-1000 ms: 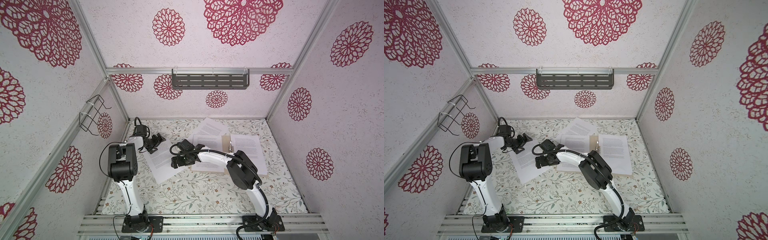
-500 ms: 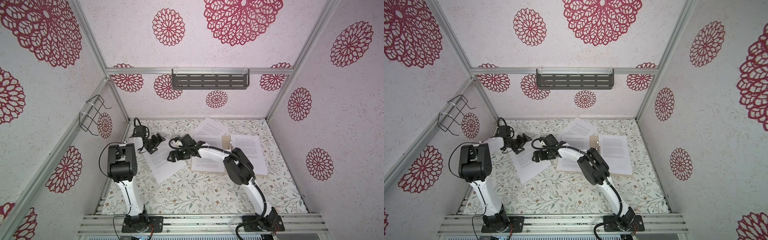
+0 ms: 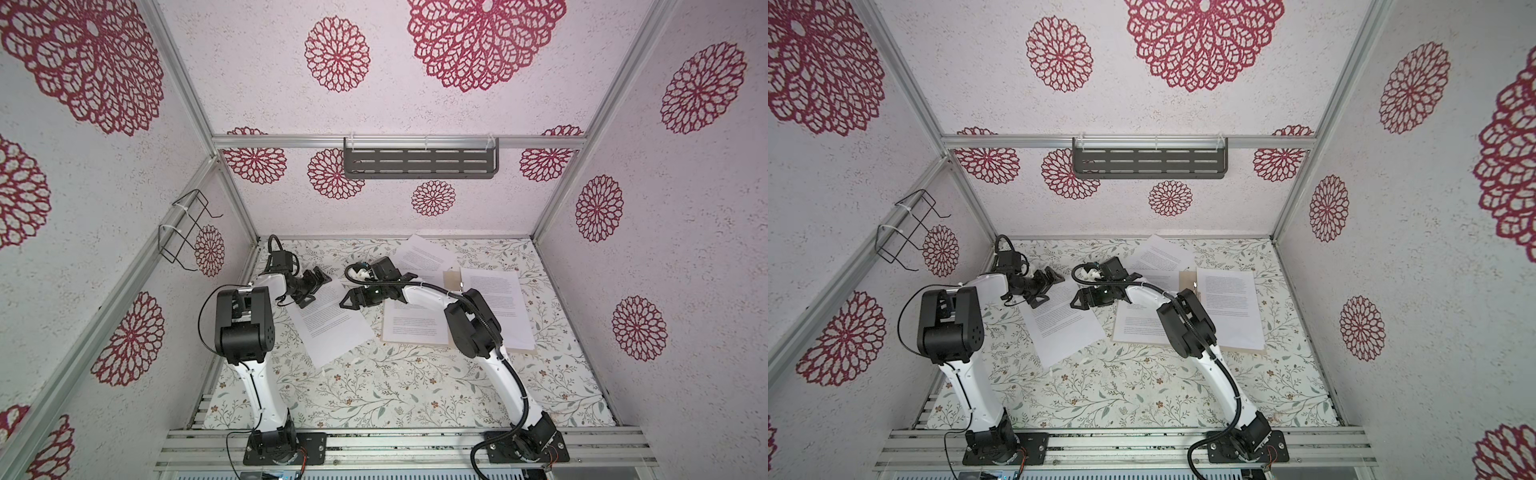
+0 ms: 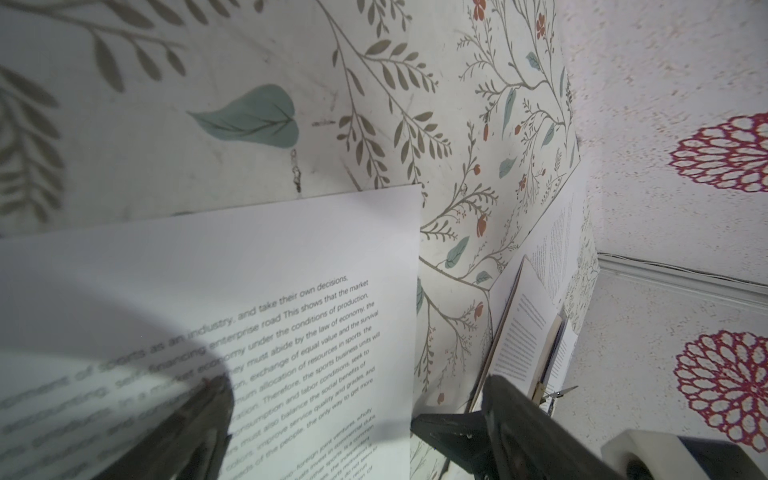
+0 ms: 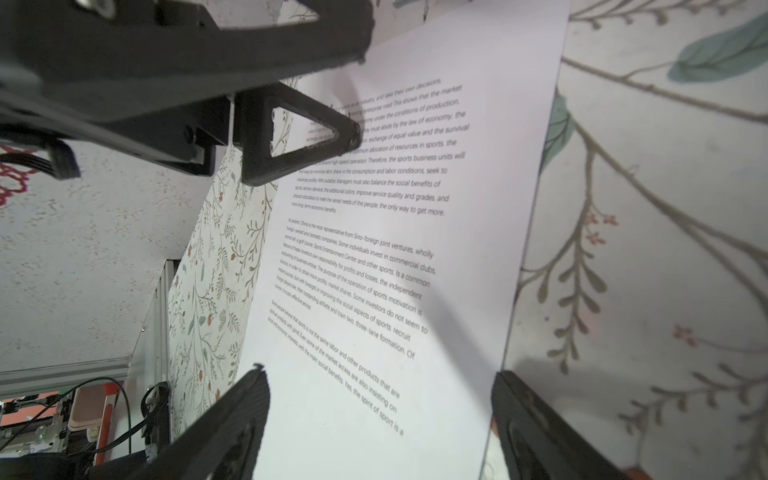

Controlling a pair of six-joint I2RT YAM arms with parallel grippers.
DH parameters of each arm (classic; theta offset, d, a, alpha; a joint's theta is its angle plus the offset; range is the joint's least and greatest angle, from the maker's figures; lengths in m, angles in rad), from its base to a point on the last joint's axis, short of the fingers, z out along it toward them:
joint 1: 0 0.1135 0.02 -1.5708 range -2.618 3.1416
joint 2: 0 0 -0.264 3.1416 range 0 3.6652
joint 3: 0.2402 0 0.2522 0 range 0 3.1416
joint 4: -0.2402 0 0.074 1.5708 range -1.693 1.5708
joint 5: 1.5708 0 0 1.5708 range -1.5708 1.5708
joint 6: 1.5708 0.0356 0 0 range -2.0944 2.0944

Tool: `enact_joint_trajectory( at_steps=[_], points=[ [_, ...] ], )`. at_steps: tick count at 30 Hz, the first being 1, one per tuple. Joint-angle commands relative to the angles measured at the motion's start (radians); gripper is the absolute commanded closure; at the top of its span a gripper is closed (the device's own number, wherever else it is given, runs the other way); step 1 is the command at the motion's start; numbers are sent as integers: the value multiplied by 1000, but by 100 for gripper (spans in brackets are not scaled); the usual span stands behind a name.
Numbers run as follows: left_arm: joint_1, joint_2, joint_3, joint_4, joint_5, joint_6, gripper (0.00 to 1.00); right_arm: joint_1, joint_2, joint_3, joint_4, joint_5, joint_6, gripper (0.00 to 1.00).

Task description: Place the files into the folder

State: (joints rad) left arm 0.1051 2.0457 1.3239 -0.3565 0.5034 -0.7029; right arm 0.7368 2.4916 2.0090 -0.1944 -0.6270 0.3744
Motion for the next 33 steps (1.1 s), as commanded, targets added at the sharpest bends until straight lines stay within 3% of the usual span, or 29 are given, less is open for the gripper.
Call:
enact_joint_trajectory(
  at_steps=[1,7,12,16,21,26,33],
  points=[
    [-10,38,-57,-138,-49,3,3,8,29,56,-189,165,-21,12],
    [-3,44,-58,-136,-47,-3,2,62,52,141,-414,385,-4,11],
    [7,42,-61,-136,-56,-6,3,102,-132,-135,-310,489,83,1],
    [10,42,-65,-137,-59,-4,3,119,-240,-335,-228,477,166,1],
    [10,44,-66,-136,-60,-5,3,183,-283,-413,-240,490,232,1],
    [9,46,-74,-122,-53,-10,3,227,-237,-349,-246,433,275,1],
    [-5,51,-79,-119,-48,-10,2,185,-141,-211,-194,313,262,1]
  ],
)
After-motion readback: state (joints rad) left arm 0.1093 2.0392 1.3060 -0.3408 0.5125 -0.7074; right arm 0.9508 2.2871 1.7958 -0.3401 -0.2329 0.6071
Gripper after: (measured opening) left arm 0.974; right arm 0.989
